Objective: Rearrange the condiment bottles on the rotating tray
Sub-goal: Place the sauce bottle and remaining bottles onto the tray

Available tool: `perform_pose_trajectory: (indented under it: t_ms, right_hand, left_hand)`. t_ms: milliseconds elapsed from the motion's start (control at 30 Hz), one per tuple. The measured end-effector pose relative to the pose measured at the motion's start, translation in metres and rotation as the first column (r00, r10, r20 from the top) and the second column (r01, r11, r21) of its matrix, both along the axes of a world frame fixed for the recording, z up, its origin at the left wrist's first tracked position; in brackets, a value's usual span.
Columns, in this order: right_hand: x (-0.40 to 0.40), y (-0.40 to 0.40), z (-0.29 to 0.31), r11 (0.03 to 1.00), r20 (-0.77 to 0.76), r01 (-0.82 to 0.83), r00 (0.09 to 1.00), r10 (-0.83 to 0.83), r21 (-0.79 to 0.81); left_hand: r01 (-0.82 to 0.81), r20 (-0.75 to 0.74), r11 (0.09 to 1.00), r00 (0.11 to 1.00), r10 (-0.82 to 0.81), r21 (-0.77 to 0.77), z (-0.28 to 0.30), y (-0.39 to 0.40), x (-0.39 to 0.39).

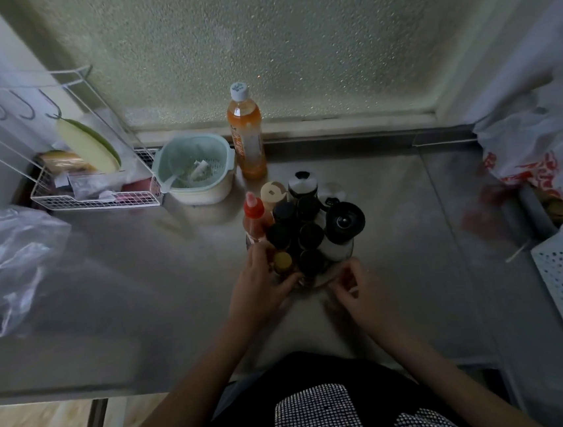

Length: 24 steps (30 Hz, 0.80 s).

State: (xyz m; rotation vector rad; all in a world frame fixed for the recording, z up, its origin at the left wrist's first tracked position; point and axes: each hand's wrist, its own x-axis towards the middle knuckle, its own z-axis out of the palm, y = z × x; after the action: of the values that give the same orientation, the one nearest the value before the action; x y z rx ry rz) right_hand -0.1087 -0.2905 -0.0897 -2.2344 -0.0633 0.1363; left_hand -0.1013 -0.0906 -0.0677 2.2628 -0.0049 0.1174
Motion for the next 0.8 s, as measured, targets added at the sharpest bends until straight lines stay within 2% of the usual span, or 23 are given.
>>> perform_pose_trajectory:
  t_ms: [67, 133, 200, 267, 333, 433, 567, 667, 800]
  right_hand:
    - [0.003, 0.007, 0.007, 0.999, 0.034, -0.023, 0.999, 0.024, -0.027]
    - [0.008, 0.020, 0.013, 0.998, 0.005, -0.052, 0.999, 0.052, -0.021]
    - [0.016, 0.035, 0.015, 0.997, -0.092, -0.053, 0.995, 0.047, -0.058]
    - [0.022, 0.047, 0.015, 0.995, -0.121, -0.025, 0.993, 0.013, -0.097]
    - [0.026, 0.051, 0.014, 0.996, -0.091, 0.004, 0.996, -0.012, -0.088]
    - [0.028, 0.051, 0.012, 0.994, -0.055, 0.015, 0.998, -0.021, -0.107]
    - [0.027, 0.053, 0.008, 0.989, -0.070, 0.018, 0.997, -0.028, -0.150]
    - [0.030, 0.049, 0.007, 0.986, -0.112, -0.040, 0.993, 0.022, -0.163]
    - [0.028, 0.024, 0.002, 0.981, -0.150, -0.184, 0.973, 0.174, -0.054]
  left_hand:
    - [-0.022, -0.003, 1.000, 1.000, 0.022, -0.016, -0.003, 0.007, -0.005]
    - [-0.106, -0.061, 0.990, 0.993, 0.101, -0.093, -0.009, 0.012, -0.007]
    - [-0.300, -0.206, 0.941, 0.942, 0.267, -0.156, -0.016, 0.016, -0.001]
    - [-0.426, -0.385, 0.894, 0.855, 0.347, -0.140, -0.023, 0.020, 0.010]
    - [-0.391, -0.523, 0.913, 0.807, 0.276, -0.121, -0.028, 0.021, 0.018]
    - [-0.332, -0.616, 0.924, 0.773, 0.151, -0.190, -0.033, 0.017, 0.025]
    - [-0.375, -0.622, 0.903, 0.763, 0.174, -0.207, -0.029, 0.007, 0.027]
    - [-0.385, -0.640, 0.894, 0.751, 0.159, -0.230, -0.032, 0.007, 0.026]
    - [-0.358, -0.653, 0.908, 0.745, 0.137, -0.219, -0.035, 0.014, 0.027]
